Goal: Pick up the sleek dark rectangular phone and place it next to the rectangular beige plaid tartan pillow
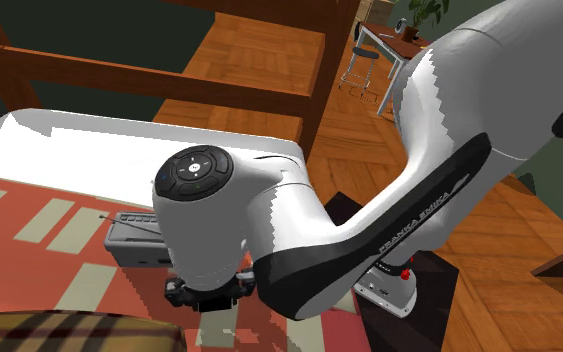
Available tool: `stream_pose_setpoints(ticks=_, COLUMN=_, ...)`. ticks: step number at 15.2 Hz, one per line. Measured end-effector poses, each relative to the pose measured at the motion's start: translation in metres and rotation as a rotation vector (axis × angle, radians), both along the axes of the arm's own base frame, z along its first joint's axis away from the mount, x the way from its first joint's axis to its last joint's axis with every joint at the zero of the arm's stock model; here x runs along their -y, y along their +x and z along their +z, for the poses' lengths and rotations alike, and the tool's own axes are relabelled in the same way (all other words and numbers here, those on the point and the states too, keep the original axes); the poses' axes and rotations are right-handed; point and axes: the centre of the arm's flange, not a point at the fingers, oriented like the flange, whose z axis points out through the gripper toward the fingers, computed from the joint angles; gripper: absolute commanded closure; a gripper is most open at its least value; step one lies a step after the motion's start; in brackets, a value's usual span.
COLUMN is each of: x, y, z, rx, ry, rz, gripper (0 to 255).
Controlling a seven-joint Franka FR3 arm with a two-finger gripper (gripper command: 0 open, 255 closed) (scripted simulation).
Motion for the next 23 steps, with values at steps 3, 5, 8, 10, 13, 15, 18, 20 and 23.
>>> stream_pose_setpoints(ticks=3, x=0.0, y=0.002, z=-0.014, rx=0.004, ry=0.003, rz=-0.001, gripper=255)
stream_pose_setpoints(ticks=5, x=0.001, y=0.001, z=-0.016, rx=0.005, ry=0.006, rz=-0.001, gripper=255)
stream_pose_setpoints(ticks=8, x=0.0, y=0.001, z=-0.017, rx=0.004, ry=0.004, rz=-0.001, gripper=255)
stream_pose_setpoints(ticks=10, x=0.0, y=0.001, z=-0.018, rx=0.004, ry=0.004, rz=-0.001, gripper=0)
stream_pose_setpoints(ticks=13, x=0.001, y=0.0, z=-0.02, rx=-0.001, ry=0.001, rz=0.001, gripper=0)
stream_pose_setpoints(ticks=15, x=0.001, y=0.0, z=-0.02, rx=-0.001, ry=0.0, rz=0.001, gripper=0)
stream_pose_setpoints(ticks=18, x=-0.001, y=0.002, z=-0.004, rx=0.0, ry=0.0, rz=0.001, gripper=0)
stream_pose_setpoints(ticks=20, x=-0.003, y=0.003, z=0.016, rx=0.001, ry=-0.001, rz=0.0, gripper=0)
stream_pose_setpoints(ticks=23, x=-0.002, y=0.001, z=0.028, rx=-0.001, ry=0.0, rz=0.001, gripper=0)
